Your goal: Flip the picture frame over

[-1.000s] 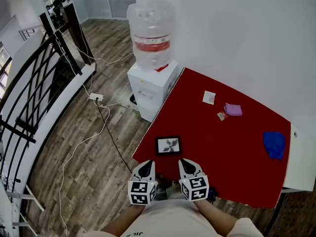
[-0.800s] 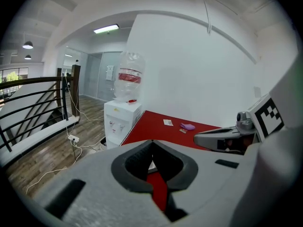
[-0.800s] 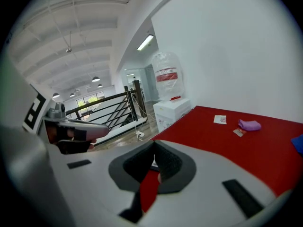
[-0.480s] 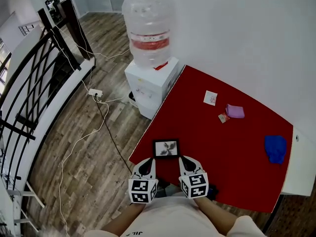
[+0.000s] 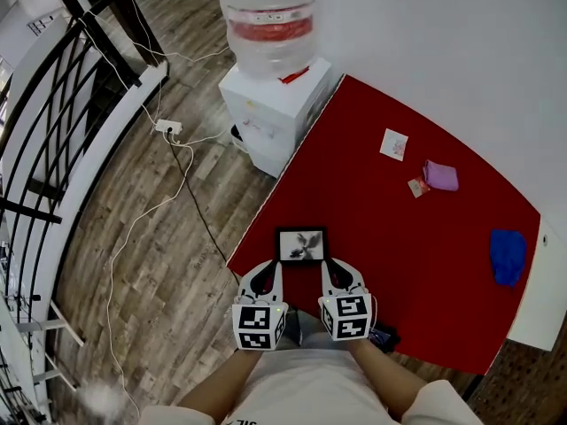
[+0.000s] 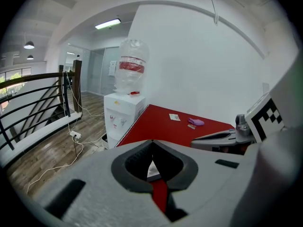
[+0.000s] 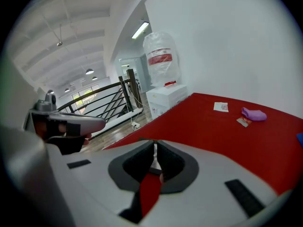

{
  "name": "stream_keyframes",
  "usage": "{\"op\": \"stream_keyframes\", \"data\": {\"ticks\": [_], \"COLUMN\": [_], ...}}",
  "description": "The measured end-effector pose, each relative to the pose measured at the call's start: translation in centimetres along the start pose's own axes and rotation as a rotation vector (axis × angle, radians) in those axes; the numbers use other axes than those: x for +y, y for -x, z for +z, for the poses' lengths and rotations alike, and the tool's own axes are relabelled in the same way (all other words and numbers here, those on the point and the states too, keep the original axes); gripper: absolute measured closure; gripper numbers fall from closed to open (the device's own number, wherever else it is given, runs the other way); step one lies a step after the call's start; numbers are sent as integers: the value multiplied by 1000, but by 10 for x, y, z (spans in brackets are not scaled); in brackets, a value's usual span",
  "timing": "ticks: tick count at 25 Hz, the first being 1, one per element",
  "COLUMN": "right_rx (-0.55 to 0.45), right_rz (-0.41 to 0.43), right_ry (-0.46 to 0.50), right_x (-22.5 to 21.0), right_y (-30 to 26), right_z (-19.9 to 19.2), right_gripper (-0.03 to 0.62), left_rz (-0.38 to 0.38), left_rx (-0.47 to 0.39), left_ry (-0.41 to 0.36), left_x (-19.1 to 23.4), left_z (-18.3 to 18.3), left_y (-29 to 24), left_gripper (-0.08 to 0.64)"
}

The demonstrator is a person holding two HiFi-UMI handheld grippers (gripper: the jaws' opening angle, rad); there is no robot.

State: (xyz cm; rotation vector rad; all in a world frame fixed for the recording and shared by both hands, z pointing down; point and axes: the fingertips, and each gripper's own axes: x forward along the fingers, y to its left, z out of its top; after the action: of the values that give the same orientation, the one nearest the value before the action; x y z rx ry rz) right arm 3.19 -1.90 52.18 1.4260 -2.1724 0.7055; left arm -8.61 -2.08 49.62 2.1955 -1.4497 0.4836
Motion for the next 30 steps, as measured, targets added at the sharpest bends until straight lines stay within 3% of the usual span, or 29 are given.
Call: {"op": "stream_keyframes", "data": {"ticks": [11, 13, 20, 30], "right_rx": [74, 105, 216, 273], "right_rz": [-75, -79, -77, -73], "right_ry": [11, 2, -23, -68], "right_x": [-26, -30, -37, -40], "right_y": [-53, -61, -87, -101], "right_z": [-31, -39, -71, -78], "right_gripper": [583, 537, 475, 474], "left_rz": [10, 13, 24, 42], "left_rx": [84, 92, 122, 207], "left_ry": [-7, -9, -34, -45], "left_x": [18, 21, 34, 51], "left_z": [-42, -46, -64, -98], "left_y": [-40, -43, -57, -74], "left_gripper": [557, 557, 555, 555]}}
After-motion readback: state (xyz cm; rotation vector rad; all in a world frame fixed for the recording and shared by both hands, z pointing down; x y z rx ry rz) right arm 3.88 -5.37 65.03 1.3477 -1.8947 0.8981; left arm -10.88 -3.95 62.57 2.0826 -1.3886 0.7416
